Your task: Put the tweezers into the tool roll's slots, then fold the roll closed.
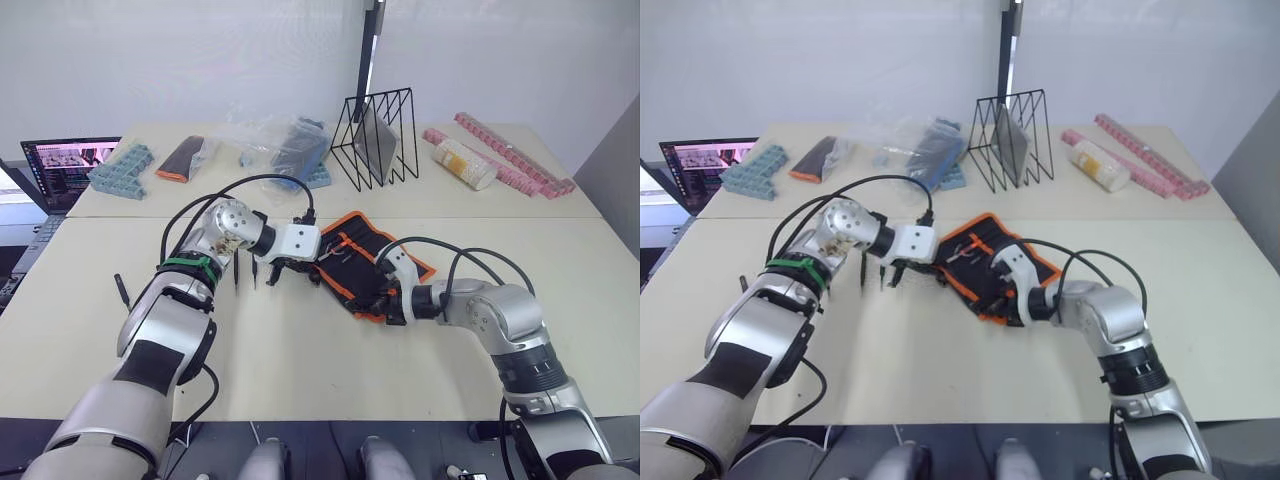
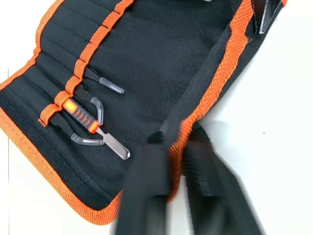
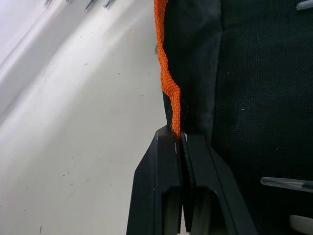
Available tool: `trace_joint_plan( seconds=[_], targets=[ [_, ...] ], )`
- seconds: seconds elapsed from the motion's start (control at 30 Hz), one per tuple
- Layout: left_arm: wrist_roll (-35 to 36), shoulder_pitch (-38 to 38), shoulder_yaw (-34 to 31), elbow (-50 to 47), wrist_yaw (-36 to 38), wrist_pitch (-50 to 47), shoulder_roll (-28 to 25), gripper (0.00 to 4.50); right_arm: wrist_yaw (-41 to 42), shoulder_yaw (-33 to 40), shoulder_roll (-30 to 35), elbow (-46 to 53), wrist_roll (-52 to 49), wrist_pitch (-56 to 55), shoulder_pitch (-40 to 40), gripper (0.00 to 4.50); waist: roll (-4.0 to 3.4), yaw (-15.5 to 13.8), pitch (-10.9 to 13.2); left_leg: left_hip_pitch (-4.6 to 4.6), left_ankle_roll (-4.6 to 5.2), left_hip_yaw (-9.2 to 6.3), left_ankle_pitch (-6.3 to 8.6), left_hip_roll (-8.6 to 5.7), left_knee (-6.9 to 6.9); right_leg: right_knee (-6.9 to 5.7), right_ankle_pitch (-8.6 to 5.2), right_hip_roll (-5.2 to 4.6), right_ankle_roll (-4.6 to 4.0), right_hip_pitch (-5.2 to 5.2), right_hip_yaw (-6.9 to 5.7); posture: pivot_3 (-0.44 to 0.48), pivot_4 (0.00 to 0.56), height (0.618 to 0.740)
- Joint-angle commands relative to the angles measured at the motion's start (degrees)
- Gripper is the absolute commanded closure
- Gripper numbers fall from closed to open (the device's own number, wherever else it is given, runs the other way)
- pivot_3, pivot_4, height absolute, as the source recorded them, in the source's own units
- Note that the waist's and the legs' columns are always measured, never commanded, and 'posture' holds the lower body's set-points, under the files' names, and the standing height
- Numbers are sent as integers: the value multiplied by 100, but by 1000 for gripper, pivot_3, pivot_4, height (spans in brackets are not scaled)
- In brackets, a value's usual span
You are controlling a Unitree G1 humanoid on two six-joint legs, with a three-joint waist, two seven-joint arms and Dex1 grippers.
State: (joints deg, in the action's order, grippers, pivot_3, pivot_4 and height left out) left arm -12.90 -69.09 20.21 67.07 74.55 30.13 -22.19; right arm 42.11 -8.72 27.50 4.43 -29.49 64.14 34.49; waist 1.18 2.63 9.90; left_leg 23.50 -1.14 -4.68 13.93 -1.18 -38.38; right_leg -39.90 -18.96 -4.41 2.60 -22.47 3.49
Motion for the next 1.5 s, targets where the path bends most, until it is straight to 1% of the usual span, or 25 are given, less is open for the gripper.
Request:
trace_joint_plan(
  seconds=[0.03, 0.23, 0.37, 0.43, 0.53, 0.63, 0.73, 0.8, 0.93, 1.0, 1.03, 1.13, 1.2, 1.23, 1.3, 1.37, 1.43, 1.5],
  targets=[
    [177, -106, -210, -147, 232, 103, -181, 4488, 12, 107, 80, 243, -61, -22, -24, 4500, 0, 5, 0, 0, 0, 0, 0, 0, 0, 0, 0, 0, 0, 0, 0, 0, 150, 739],
    [366, 224, -272, -647, 772, 71, -318, 4488, 45, 11, 205, 378, 6, -50, -100, 4500, 0, 7, 0, 0, 0, -2, 0, 0, -1, -3, 0, 0, 0, -1, 0, 0, 150, 739],
    [385, 785, -182, -1192, 780, 204, -374, 4488, -21, -359, 343, 572, 379, -461, -283, 4500, 0, 13, 0, -3, 0, -7, 0, 2, -2, -7, 0, 1, 0, 0, 0, 0, 150, 739],
    [330, 1057, -126, -1444, 674, 366, -404, 4488, -56, -534, 434, 705, 576, -675, -384, 4500, 0, 13, 0, -2, 0, -11, 0, 2, -4, -7, 0, 0, 0, -1, 1, 0, 150, 739],
    [-4, 1508, 87, -1787, 295, 804, -509, 4488, -76, -676, 534, 1051, 743, -927, -600, 4500, 0, -1, 0, -2, 0, -20, 0, 3, -12, -11, 0, 0, 0, 0, 1, 0, 150, 739],
    [-216, 1789, 229, -2023, -57, 1079, -591, 4488, 108, -1121, 935, 1436, 1102, -1332, -894, 4500, -1, -25, -1, -5, 5, -29, 3, 2, -26, -12, 0, 0, 1, 12, 1, 0, 150, 739],
    [-481, 2063, 440, -2218, -292, 1220, -703, 4488, 57, -1444, 1107, 1483, 1472, -1698, -1146, 4500, 7, -34, -7, -15, 10, -34, 5, 1, -36, -9, 0, -1, 4, 28, -2, 0, 150, 739],
    [-592, 2150, 546, -2290, -387, 1285, -776, 4488, 46, -1501, 1139, 1419, 1627, -1827, -1193, 4500, 13, -27, -23, -24, 10, -33, 5, 1, -37, -11, 0, 0, 5, 35, -2, 0, 150, 739],
    [-623, 2167, 624, -2341, -531, 1288, -835, 4500, 451, -1149, 1188, 1558, 1195, -1639, -1234, 3209, 16, -27, -35, -37, 10, -31, 6, 2, -36, -11, 0, 1, 5, 48, -2, 0, 150, 739],
    [-633, 2111, 661, -2293, -577, 1306, -856, 4500, 769, -669, 1211, 1762, 526, -1184, -1184, 2532, 17, -25, -35, -38, 10, -30, 6, 3, -36, -11, 0, 3, 5, 49, -2, 0, 150, 739],
    [-626, 2083, 673, -2273, -584, 1310, -866, 4500, 869, -310, 1152, 1844, 74, -853, -1114, 2186, 17, -26, -35, -38, 10, -31, 6, 3, -36, -12, 0, 3, 4, 49, -2, 0, 150, 739],
    [-594, 2035, 684, -2243, -586, 1323, -897, 4500, 817, 537, 846, 1813, -885, -118, -822, 1182, 17, -14, -35, -37, 10, -34, 6, 3, -36, -14, 0, 2, 4, 48, -2, 0, 150, 739],
    [-588, 2018, 687, -2233, -616, 1328, -927, 4500, 592, 840, 591, 1628, -1119, 85, -631, 1182, 17, -4, -35, -41, 10, -38, 6, 4, -35, -20, 0, 3, 4, 48, 3, 0, 150, 739],
    [-578, 2021, 694, -2235, -624, 1333, -942, 4500, 431, 840, 465, 1500, -1032, 43, -576, 1330, 17, -7, -35, -43, 10, -40, 6, 4, -34, -22, 1, 5, 4, 48, 2, 0, 150, 739],
    [-536, 2043, 697, -2262, -629, 1328, -962, 4500, 128, 593, 295, 1241, -656, -172, -554, 1954, 18, -11, -37, -46, 10, -45, 6, 5, -33, -24, 0, 7, 4, 49, 1, 0, 150, 739],
    [-507, 2055, 694, -2284, -633, 1314, -971, 4500, -43, 415, 171, 1082, -433, -356, -574, 2627, 18, -10, -37, -44, 10, -43, 6, 3, -34, -25, 0, 5, 4, 47, 1, 0, 150, 739],
    [-478, 2055, 672, -2304, -644, 1277, -972, 4500, -222, 278, -14, 960, -288, -482, -612, 3393, 18, -1, -37, -39, 10, -42, 6, 2, -34, -25, 1, 4, 4, 40, 1, 0, 150, 739],
    [-459, 2048, 650, -2314, -668, 1237, -971, 4500, -326, 30, -77, 874, -22, -728, -733, 4037, 17, 2, -37, -37, 10, -41, 6, 2, -34, -30, 1, 4, 4, 34, 4, 0, 150, 739]
  ],
)
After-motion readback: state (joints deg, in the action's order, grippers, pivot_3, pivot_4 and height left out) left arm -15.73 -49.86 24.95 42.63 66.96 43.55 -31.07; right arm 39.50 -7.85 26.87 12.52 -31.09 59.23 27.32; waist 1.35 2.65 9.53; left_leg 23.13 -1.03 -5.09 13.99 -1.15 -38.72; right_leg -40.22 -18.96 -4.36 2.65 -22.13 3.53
